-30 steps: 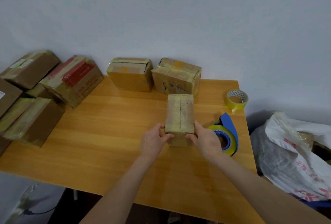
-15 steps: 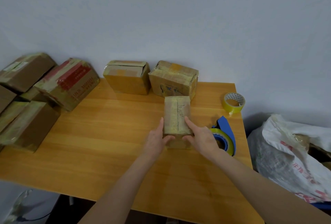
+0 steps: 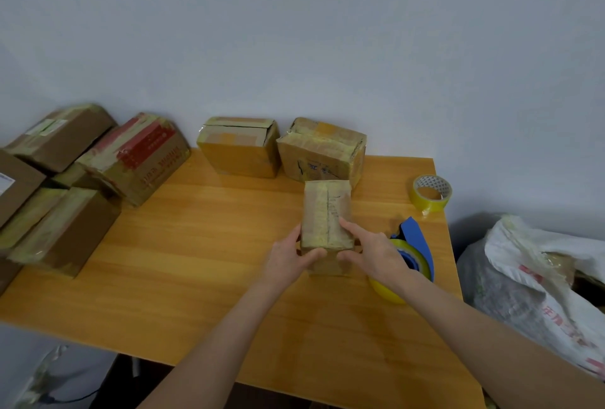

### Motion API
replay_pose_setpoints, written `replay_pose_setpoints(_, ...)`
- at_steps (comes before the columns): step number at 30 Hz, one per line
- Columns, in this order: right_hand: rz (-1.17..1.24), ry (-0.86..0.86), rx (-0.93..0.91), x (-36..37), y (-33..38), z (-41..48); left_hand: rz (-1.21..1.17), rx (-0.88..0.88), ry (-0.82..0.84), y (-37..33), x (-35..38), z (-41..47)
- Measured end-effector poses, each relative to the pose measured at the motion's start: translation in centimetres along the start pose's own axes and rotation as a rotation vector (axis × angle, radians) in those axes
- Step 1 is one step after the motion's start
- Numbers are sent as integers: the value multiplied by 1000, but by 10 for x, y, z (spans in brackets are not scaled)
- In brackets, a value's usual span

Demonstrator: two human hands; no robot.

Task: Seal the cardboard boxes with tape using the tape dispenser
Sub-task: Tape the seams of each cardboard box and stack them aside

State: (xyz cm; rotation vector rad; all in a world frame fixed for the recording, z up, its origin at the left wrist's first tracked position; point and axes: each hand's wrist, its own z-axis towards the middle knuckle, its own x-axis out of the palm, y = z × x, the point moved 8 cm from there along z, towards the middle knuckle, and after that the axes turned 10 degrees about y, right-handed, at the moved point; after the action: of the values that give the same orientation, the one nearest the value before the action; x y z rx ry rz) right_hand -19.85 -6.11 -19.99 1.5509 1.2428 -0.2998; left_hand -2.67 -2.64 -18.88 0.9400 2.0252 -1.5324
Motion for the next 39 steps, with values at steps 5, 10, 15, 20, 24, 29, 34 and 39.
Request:
replay_pose_setpoints(5,6,73,-39,-4,3,-2,2,-29,29,4,4,3)
replay_pose_setpoints(10,353,-29,12,-16,-11,-11,-460,-240,-62,24,-10,-2)
replay_pose_setpoints(15,734,37,211,1,-24,-3,-608,-329,-64,-1,4,-1)
replay_pose_setpoints(20,618,-21,123,-9,1,4,-556,-260,-152,-28,-5,-11)
replay_pose_setpoints(24,637,-75,-2,-14,42,10,-489,-207,-314,-21,-49,-26)
replay_pose_setpoints(29,705,-60,-70,-3,117,28,-432,-158,-470,9,-121,-43)
replay_pose_setpoints(34,706,-78,-147,30,204,53,-386,-133,-545,70,-189,-58)
replay_pose_setpoints(39,729,-43,-149,96,309,89,-331,-156,-564,174,-263,-78)
